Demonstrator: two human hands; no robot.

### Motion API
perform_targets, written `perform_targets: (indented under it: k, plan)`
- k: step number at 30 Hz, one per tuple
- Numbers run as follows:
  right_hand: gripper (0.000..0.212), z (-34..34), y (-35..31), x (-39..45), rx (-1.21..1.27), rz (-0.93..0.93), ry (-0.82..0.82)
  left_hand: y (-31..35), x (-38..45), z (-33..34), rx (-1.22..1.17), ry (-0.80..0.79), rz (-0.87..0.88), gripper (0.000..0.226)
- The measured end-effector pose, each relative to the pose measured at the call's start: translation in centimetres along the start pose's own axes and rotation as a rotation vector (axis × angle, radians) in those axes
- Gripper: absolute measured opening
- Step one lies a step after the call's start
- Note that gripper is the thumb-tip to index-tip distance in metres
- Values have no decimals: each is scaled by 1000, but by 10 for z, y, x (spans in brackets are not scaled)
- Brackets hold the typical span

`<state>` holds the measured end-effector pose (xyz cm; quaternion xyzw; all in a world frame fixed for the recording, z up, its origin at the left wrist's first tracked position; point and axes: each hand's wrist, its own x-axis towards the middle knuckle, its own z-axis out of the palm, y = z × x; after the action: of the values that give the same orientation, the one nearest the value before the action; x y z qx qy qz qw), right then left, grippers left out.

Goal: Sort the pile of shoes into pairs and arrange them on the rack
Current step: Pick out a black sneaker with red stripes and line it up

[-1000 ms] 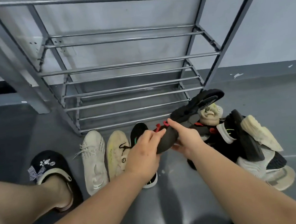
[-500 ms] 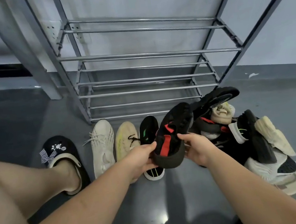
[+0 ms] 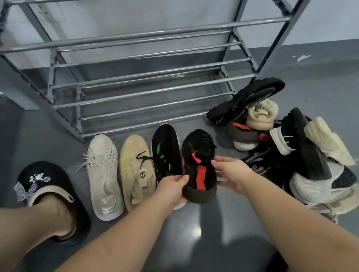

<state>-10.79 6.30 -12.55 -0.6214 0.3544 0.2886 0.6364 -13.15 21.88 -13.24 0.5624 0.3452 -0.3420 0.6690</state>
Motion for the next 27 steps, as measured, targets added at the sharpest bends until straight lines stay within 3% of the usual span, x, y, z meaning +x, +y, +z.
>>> perform_targets:
  k: [4,10,16,19,23,27]
  plan:
    - [23,-7,-6,20,76,35,0,-13,20,0,78,42,7,22]
    - [55,-13,3,44,-274,-36,153,-21,41,24,108,35,1,32]
    - [60,-17,16,45,-391,32,60,-29,56,34,313,21,-38,30]
    - [67,-19,15,39,-596,-34,42,-23,51,31,520,72,83,35]
    - [71,-30,3,29,-1141,-175,119,-8,38,33,688,39,347,51]
    - [69,-41,-10,20,-1250,-231,220,11,25,41,886,-30,512,55]
